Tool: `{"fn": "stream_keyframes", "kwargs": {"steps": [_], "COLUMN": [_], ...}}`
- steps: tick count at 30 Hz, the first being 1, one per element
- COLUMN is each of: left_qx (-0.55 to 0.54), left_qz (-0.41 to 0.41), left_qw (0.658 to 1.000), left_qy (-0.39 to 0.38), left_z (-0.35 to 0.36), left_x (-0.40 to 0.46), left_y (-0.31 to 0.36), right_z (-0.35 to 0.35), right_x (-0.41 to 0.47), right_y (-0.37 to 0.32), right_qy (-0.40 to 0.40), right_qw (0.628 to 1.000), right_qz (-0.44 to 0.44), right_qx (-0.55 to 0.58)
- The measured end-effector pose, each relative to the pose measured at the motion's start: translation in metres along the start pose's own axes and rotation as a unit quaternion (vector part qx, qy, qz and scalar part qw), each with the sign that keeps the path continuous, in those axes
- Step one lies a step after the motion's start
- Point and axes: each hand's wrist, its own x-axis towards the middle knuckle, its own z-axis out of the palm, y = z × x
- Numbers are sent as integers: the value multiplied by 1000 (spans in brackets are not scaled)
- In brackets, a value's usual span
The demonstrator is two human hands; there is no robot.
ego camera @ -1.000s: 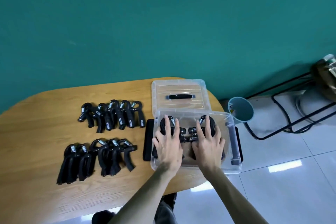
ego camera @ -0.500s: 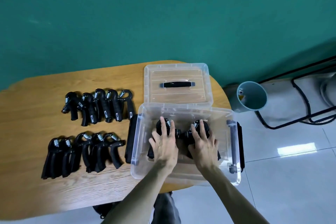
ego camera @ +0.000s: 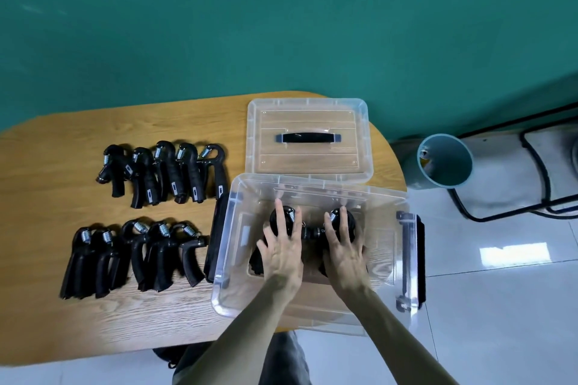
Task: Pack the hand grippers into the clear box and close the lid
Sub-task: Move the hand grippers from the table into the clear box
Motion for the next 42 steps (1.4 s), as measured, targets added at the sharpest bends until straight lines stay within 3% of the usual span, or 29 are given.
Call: {"fn": "stream_keyframes", "kwargs": {"steps": [8,15,23,32,42], "left_qx": [-14,-9,-1,-30,-54], "left_qz": [-5,41,94,33,-11], "left_qw": [1000,992,984,989,990], "left_qy": [2,118,152,143,129], "left_z": [-2,-37,-100,-132,-137], "left_x": [0,-22,-56,-92,-122], "left_y": [-2,-26,-68,-177,-322], "right_z": [-6,-42,-79,-70,-30], "right_x": [0,-20,-46,-68,-78], "right_y": [-8,-41,-107,-233,-350], "right_qy": [60,140,162,162,168], "right_qw": [997,988,982,972,967], "right_qz": [21,4,-11,-100,-108], "right_qx": [-36,-59,-96,-135,-157]}}
